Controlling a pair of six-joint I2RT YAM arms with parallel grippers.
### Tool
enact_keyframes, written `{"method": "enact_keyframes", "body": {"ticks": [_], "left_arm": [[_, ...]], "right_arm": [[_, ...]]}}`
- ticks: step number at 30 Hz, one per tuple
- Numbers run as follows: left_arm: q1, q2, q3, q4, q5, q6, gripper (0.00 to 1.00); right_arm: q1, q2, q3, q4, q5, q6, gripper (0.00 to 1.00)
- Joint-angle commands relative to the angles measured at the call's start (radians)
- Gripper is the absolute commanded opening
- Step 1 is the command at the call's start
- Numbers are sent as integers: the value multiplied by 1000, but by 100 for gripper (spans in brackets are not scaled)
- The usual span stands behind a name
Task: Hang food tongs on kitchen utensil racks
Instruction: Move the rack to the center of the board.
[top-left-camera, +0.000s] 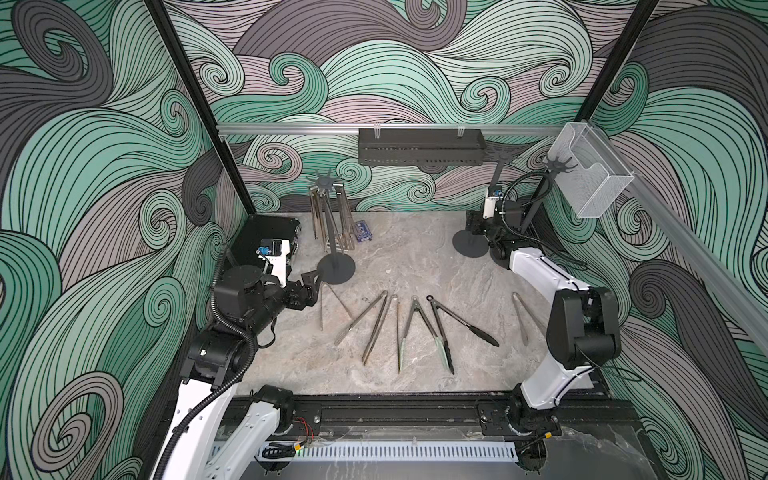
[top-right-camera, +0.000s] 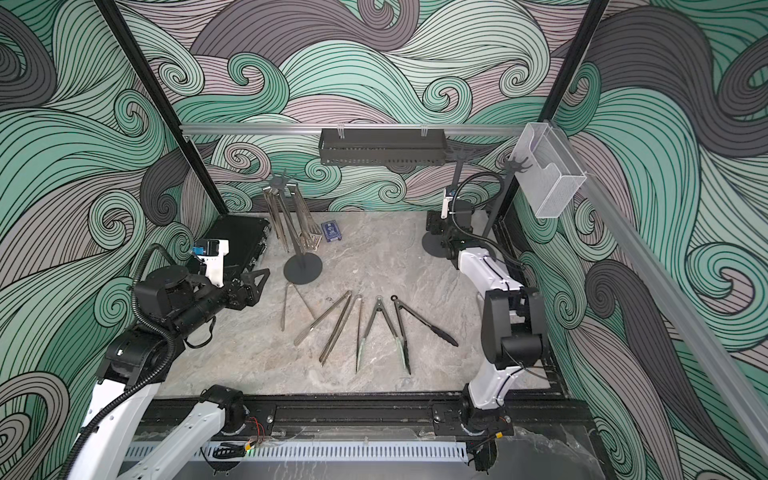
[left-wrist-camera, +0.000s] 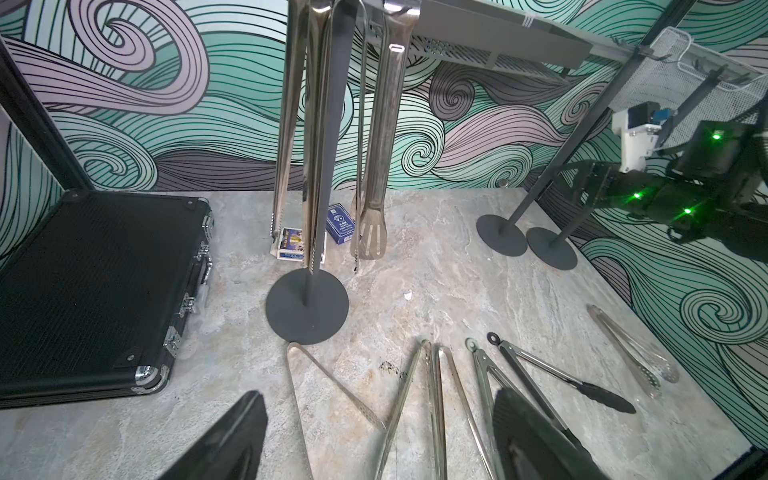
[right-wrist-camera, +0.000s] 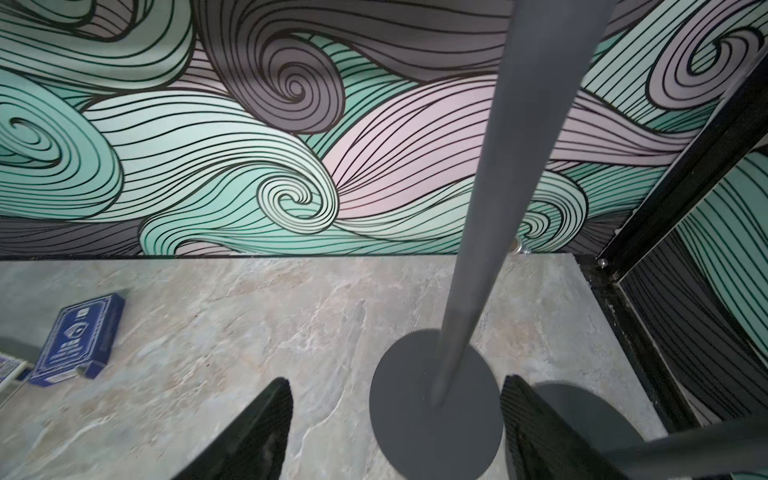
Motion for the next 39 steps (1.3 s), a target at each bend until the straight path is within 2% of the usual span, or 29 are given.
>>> {"method": "enact_keyframes", "body": {"ticks": [1,5,9,20,26,30,39], "left_arm": [[5,-22,6,30,35,27,86],[5,-26,8,42,48,36,87],[5,-19,3,52,54,39,87],[5,-1,-5,72,60,34,87],[6,-8,-10,72,62,38,87],[5,-9,-11,65,59,38,87],[5,16,-26,68,33,-17,86]], "right_arm": [[-13,51,58,86,35,-32,80],[-30,132,115,112,18,-36,79],[-43,194,176,110,-11,-38,71],[-59,243,209,132,-93,-51,33],[-57,225,200,131,-129,-53,20],[-57,189,175,131,-159,-52,0],[-18,-2,11,186,-230,-60,0]]}}
